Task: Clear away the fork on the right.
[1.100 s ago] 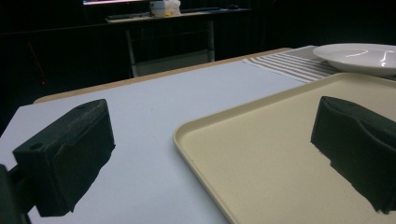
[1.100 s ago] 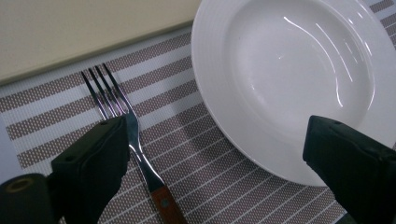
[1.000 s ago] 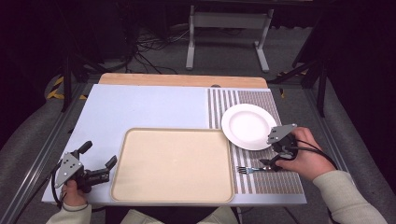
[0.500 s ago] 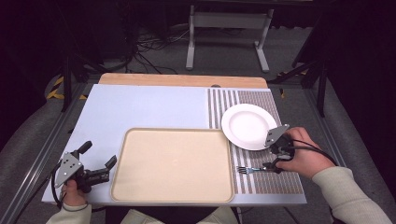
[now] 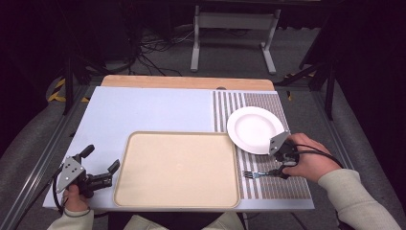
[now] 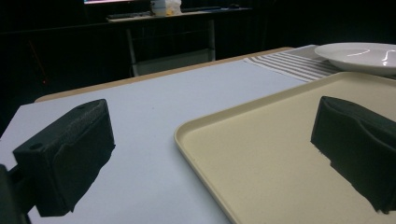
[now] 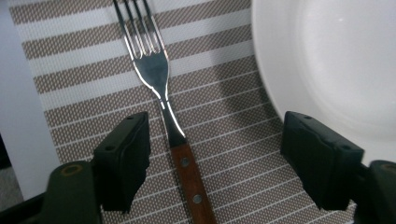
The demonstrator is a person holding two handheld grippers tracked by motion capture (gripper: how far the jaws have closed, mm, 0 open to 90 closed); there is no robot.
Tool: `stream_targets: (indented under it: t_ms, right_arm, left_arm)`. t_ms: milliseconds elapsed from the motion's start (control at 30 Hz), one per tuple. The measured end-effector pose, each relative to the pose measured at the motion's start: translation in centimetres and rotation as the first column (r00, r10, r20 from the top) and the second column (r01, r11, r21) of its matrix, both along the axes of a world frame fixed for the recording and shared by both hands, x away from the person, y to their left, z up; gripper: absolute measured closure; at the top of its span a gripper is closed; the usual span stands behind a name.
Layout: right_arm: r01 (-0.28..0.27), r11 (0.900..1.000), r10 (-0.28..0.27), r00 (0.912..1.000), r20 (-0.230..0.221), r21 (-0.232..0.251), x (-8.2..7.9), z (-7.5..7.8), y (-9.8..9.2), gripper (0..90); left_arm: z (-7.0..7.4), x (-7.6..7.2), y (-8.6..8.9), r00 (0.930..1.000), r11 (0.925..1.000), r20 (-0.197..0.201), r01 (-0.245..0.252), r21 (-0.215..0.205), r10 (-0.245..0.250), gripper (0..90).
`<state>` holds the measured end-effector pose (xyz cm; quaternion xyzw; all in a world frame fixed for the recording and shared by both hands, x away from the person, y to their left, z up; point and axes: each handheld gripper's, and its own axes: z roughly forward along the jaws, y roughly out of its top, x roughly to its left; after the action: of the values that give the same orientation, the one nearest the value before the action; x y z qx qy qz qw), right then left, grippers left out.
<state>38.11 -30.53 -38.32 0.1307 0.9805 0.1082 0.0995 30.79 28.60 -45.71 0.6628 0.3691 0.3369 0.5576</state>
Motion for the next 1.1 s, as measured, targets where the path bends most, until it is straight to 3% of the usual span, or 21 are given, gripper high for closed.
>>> stream_targets:
  t_ms: [233,467,500,567,600,667,833,1100]
  right_arm:
    - [-0.078,0.99,0.068,0.9941,-0.084,-0.114,0.2,-1.1,0.1,40.1]
    - [-0.165,0.968,0.141,0.9809,-0.134,-0.191,0.5,-2.0,0.4,55.0]
    - [-0.18,0.96,0.151,0.9777,-0.146,-0.213,0.5,-2.1,0.5,57.5]
    - [-0.19,0.958,0.16,0.9756,-0.15,-0.217,0.5,-2.3,0.6,59.9]
    - [-0.22,0.947,0.183,0.9686,-0.168,-0.235,0.6,-2.5,0.8,64.4]
    - [-0.243,0.937,0.201,0.9622,-0.184,-0.25,0.7,-2.6,1.0,68.0]
    - [-0.272,0.926,0.219,0.9522,-0.213,-0.261,0.8,-3.0,1.3,76.5]
    - [-0.28,0.921,0.228,0.9514,-0.207,-0.272,0.6,-3.0,1.5,77.4]
  left_arm:
    - [0.0,0.0,0.0,1.0,1.0,-0.003,0.001,0.002,-0.001,0.0]
    - [0.0,0.0,0.0,1.0,1.0,-0.002,0.003,0.003,-0.003,0.0]
    - [0.0,0.0,0.0,1.0,1.0,-0.001,0.002,0.002,-0.002,0.0]
    - [0.0,0.0,0.0,1.0,1.0,-0.002,0.002,0.002,-0.002,0.0]
    - [0.0,0.0,0.0,1.0,1.0,-0.002,0.003,0.002,-0.003,0.0]
    - [0.0,0.0,0.0,1.0,1.0,-0.002,0.004,0.002,-0.004,0.0]
    - [0.0,0.0,0.0,1.0,1.0,0.0,0.004,0.0,-0.004,0.0]
    - [0.0,0.0,0.0,1.0,1.0,0.001,0.004,0.001,-0.004,0.0]
